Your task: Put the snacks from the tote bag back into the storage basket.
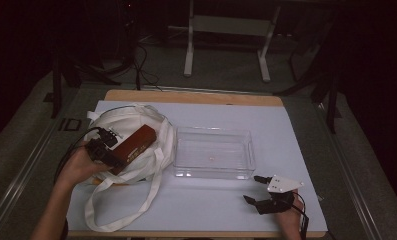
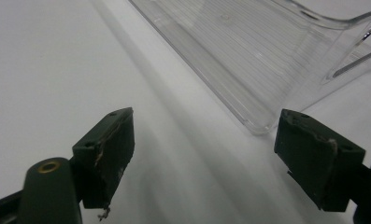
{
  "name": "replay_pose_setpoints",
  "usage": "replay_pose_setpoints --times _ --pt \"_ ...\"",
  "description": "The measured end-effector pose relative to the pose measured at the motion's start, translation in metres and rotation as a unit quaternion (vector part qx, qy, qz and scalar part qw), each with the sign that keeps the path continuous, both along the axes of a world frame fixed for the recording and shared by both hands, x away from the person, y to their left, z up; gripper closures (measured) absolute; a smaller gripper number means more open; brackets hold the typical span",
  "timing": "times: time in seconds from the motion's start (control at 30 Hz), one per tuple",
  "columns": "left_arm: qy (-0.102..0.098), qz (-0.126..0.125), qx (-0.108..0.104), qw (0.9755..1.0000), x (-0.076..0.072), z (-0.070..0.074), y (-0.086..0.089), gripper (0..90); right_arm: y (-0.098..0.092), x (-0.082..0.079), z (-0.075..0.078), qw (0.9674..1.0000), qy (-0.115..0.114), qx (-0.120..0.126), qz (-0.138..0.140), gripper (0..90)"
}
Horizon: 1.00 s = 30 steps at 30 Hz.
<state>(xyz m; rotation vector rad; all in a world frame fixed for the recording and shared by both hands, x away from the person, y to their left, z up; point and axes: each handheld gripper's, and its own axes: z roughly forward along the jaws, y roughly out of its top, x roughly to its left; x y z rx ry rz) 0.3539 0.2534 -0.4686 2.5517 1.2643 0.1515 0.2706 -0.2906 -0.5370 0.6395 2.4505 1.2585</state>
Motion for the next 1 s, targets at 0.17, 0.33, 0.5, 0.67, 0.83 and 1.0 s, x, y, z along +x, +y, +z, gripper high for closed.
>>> replay_pose_setpoints --times 0.17,0.33,0.5,0.67,0.83,1.0 --pt "0.008 -0.002 0.005 1.0000 0.001 -0.004 -0.001 38.3 0.000 0.000 0.000 1.0000 0.000 0.000 0.000 20.1" --pt "0.015 -0.006 0.016 0.9997 0.002 -0.007 -0.004 38.6 0.000 0.000 0.000 1.0000 0.000 0.000 0.000 20.1" --pt "0.026 -0.006 0.020 0.9994 0.003 -0.012 -0.005 38.9 0.000 0.000 0.000 1.0000 0.000 0.000 0.000 20.1" --pt "0.030 -0.011 0.033 0.9989 0.004 -0.013 -0.007 39.6 0.000 0.000 0.000 1.0000 0.000 0.000 0.000 20.1" --pt "0.024 -0.015 0.034 0.9990 0.003 -0.012 -0.007 41.9 0.000 0.000 0.000 1.0000 -0.001 -0.001 0.000 20.1" --pt "0.014 -0.022 0.047 0.9986 0.000 -0.008 -0.009 43.4 0.000 0.000 0.000 1.0000 0.000 -0.001 0.000 20.1"
